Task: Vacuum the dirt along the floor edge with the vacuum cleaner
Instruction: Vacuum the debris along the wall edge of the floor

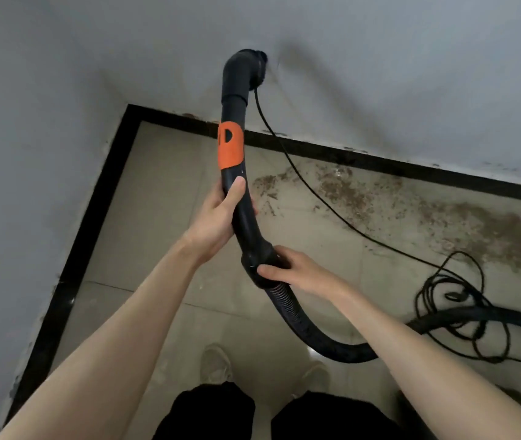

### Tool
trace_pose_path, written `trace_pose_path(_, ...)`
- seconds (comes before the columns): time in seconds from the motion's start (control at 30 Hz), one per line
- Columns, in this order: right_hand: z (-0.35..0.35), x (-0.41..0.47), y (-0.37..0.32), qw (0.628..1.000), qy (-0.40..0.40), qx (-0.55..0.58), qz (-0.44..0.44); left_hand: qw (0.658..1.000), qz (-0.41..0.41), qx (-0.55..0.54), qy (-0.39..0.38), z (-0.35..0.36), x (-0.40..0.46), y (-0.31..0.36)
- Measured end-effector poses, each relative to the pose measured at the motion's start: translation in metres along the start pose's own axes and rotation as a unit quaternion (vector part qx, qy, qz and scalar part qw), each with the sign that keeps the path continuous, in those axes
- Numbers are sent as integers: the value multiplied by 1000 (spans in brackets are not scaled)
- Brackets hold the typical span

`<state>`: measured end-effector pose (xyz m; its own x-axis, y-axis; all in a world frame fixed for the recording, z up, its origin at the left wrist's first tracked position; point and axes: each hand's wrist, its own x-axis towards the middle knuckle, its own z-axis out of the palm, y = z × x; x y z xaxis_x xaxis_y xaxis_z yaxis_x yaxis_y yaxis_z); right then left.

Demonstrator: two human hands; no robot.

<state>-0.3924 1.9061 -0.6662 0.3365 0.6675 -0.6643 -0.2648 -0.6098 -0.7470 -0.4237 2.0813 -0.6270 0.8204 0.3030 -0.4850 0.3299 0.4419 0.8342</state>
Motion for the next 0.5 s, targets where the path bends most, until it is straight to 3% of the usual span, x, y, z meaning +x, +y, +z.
trace_pose_path(0.17,25,63,66,997,23,73,-21,999,-27,-42,-22,-37,41,-99)
trace_pose_path(0.37,36,139,146,998,18,-31,-43,994,-86,-57,-24,-69,99,-196)
trace_pose_path(0.5,23,183,180,992,-10,-115,-42,998,-51,-24,23,-86,148,-216)
